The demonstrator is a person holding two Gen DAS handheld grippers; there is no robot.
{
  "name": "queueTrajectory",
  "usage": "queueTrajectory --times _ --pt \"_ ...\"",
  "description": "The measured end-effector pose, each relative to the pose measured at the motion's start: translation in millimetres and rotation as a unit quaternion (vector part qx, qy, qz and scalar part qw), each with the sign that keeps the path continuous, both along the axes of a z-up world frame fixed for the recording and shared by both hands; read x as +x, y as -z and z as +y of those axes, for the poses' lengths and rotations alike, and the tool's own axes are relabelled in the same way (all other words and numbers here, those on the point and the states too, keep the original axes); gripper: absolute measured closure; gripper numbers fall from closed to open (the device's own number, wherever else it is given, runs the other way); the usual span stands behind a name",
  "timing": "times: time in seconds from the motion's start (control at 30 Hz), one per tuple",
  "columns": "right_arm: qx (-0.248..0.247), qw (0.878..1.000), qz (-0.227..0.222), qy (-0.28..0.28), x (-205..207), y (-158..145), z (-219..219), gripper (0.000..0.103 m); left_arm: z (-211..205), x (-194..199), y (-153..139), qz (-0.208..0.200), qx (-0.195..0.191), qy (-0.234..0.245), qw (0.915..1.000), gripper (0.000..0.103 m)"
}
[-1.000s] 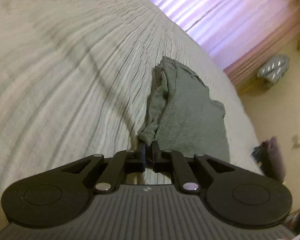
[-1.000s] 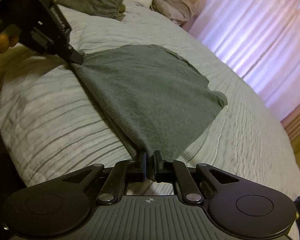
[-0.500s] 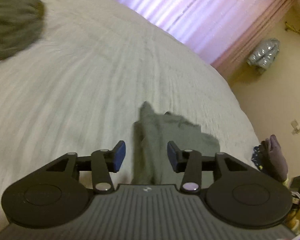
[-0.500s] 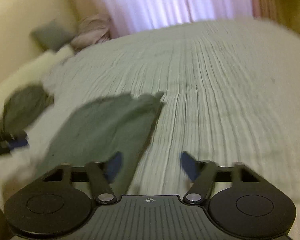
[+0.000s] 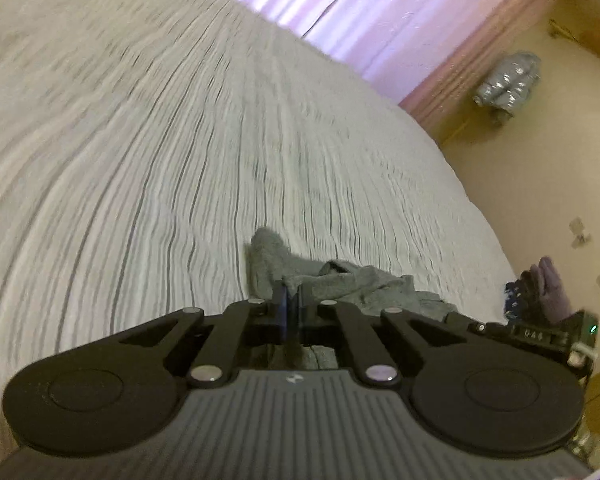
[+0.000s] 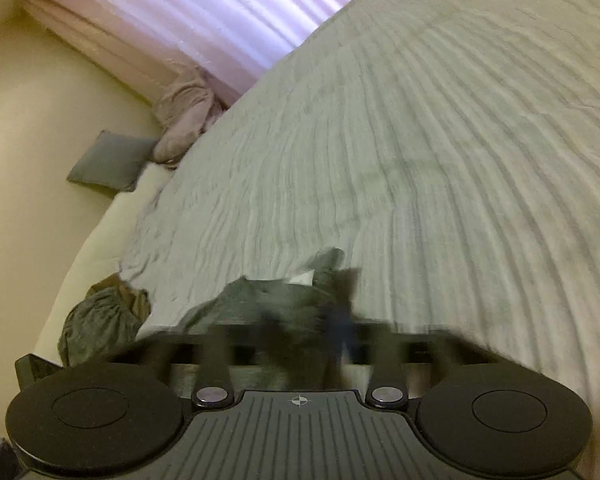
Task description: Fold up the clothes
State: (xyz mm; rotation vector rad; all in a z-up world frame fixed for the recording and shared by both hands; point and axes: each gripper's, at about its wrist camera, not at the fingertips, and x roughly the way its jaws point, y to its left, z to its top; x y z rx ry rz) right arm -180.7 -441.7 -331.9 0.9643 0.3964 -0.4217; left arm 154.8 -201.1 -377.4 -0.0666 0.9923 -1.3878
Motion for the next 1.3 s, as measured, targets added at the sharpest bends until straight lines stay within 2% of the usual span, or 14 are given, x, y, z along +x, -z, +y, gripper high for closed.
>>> queueTrajectory --times 0.1,0.27,0.37,0.4,0.47,0.53,0.57,0.6,0.73,0.9,0.97,1.1,1.23,1.3 --pt "-0.036 0.999 0.009 0.010 0.4 0.0 5.4 0.093 -1.4 4.4 9.7 -0.006 -0.009 -0.011 0.9999 0.100" --pt "-0.058 0.995 0.074 0.018 10.9 18.1 18.7 0.088 -13.9 -11.0 17.1 -0.059 0.046 -0.014 0.9971 0.091" --pt "-0.093 0.991 0.091 0.032 7.9 -1.8 27.5 0.047 -8.1 -11.3 -8.5 -0.082 0.040 -0.048 0.9947 0.082" --pt "-0.121 0.987 0.099 0.038 5.0 -12.0 32.9 0.045 -5.1 -10.8 -18.5 -0.092 0.034 -0.060 0.9934 0.082" --pt "-0.185 0.976 0.108 0.030 2.1 -33.2 46.5 0.045 1.2 -15.7 -38.6 -0.099 0.015 -0.063 0.9930 0.083" --pt "-0.236 0.965 0.114 -0.001 4.7 -50.1 61.1 0.049 -2.0 -32.2 -50.8 -0.096 0.012 -0.026 0.9950 0.094" --pt "-0.250 0.961 0.119 -0.025 8.6 -51.4 69.7 0.067 -7.0 -43.1 -54.1 -0.093 0.018 0.001 0.9955 0.097" --pt "-0.258 0.957 0.125 -0.052 13.7 -49.3 78.7 0.073 -13.0 -54.5 -56.2 -0.091 0.025 0.028 0.9951 0.099" --pt "-0.274 0.939 0.153 -0.143 54.6 -32.0 92.8 0.077 -55.5 -89.9 -29.3 -0.091 0.068 0.079 0.9904 0.103" --pt "-0.287 0.917 0.193 -0.198 100.9 3.5 81.1 0.077 -81.7 -70.0 15.1 -0.128 0.084 0.005 0.9881 0.103" --pt "-0.293 0.920 0.197 -0.168 104.5 14.3 70.2 0.077 -83.5 -55.2 26.9 -0.120 0.086 -0.020 0.9888 0.103" --pt "-0.250 0.944 0.176 -0.126 97.3 29.6 49.4 0.077 -81.9 -38.4 34.7 -0.099 0.087 -0.034 0.9907 0.101" --pt "-0.227 0.958 0.154 -0.080 79.7 18.7 50.5 0.076 -60.7 -22.0 14.9 -0.110 0.075 -0.064 0.9891 0.102" --pt "-0.249 0.953 0.170 -0.034 56.1 -0.8 55.3 0.076 -37.6 -15.7 -2.3 -0.104 0.061 -0.071 0.9902 0.102"
